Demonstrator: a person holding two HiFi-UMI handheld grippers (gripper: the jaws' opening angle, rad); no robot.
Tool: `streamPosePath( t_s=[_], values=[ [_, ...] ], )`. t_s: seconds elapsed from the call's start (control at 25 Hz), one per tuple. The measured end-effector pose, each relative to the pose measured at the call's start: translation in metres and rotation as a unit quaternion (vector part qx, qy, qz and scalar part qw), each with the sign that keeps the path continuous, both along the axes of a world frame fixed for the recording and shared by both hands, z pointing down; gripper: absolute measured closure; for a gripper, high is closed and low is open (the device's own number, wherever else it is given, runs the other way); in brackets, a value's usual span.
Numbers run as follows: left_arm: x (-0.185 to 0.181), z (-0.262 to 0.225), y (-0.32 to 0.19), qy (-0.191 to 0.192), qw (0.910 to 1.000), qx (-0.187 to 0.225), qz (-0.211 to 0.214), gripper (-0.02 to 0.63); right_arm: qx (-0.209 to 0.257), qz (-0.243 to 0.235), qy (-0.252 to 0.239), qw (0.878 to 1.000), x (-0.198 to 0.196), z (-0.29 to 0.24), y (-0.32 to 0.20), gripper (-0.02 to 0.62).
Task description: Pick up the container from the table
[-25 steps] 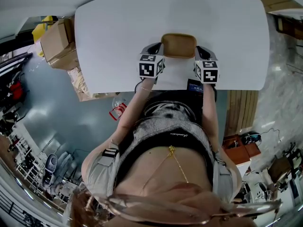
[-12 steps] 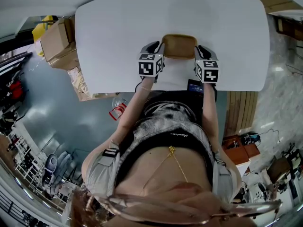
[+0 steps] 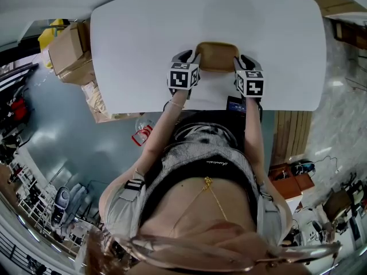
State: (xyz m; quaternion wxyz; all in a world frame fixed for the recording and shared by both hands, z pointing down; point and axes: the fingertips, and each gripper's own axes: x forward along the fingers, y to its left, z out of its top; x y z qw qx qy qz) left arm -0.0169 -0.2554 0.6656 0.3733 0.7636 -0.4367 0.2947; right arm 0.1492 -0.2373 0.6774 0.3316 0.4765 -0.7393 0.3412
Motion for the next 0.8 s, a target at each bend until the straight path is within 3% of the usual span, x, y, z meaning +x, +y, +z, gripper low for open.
streamPosePath(
  t_s=[0.52,0.8],
  values=[
    [0.005,0.022,-0.001,-0.008,0.9996,-0.023,0.015,0.477,-0.028,-0.011,0.005,1.0,-0.008,0.021,-0.001,0.446],
    [0.008,0.031,-0.001,-0.017,0.9993,-0.03,0.017,0.477,-0.04,-0.011,0.012,0.999,-0.011,0.032,-0.001,0.477]
  ],
)
